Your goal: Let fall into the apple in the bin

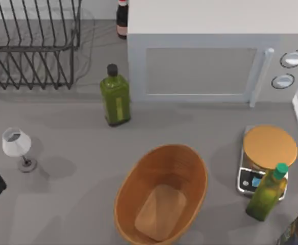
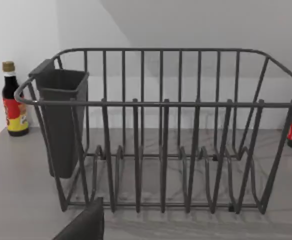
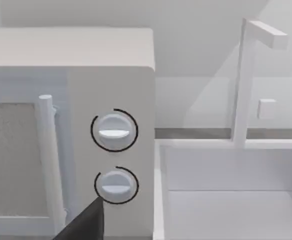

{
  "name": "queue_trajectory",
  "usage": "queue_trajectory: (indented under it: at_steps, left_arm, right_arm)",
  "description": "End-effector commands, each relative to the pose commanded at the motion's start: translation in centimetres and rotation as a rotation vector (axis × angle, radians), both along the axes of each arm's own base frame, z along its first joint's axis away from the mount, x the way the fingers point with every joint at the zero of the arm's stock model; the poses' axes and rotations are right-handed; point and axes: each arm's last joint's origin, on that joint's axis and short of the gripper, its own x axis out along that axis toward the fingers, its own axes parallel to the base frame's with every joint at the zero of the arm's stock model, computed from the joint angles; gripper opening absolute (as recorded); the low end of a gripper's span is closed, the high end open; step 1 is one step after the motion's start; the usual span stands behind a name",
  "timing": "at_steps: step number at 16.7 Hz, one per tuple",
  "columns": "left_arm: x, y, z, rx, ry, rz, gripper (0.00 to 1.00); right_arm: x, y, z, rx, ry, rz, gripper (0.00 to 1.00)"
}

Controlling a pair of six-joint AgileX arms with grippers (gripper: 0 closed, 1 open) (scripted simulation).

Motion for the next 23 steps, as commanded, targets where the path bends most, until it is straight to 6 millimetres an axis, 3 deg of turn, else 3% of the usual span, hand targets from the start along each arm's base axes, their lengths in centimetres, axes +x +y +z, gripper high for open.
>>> queue_trajectory:
  at_steps: [4,10,13,16,23]
  left_arm:
    - [0.0,0.1,0.5,0.01,0.024,0.005,1.0]
    - [1.8,0.7,4.9,0.1,0.299,0.024,1.0]
    - [5.0,1.4,6.9,0.148,0.547,0.014,1.0]
    - [9.3,2.6,7.3,0.18,0.823,-0.018,1.0]
    - [18.8,6.4,4.6,0.184,1.312,-0.137,1.0]
  right_arm:
    - [0.0,0.0,0.0,0.0,0.0,0.0,1.0]
    - [0.0,0.0,0.0,0.0,0.0,0.0,1.0]
    - [0.0,0.0,0.0,0.0,0.0,0.0,1.0]
    - [0.0,0.0,0.0,0.0,0.0,0.0,1.0]
    - [0.0,0.0,0.0,0.0,0.0,0.0,1.0]
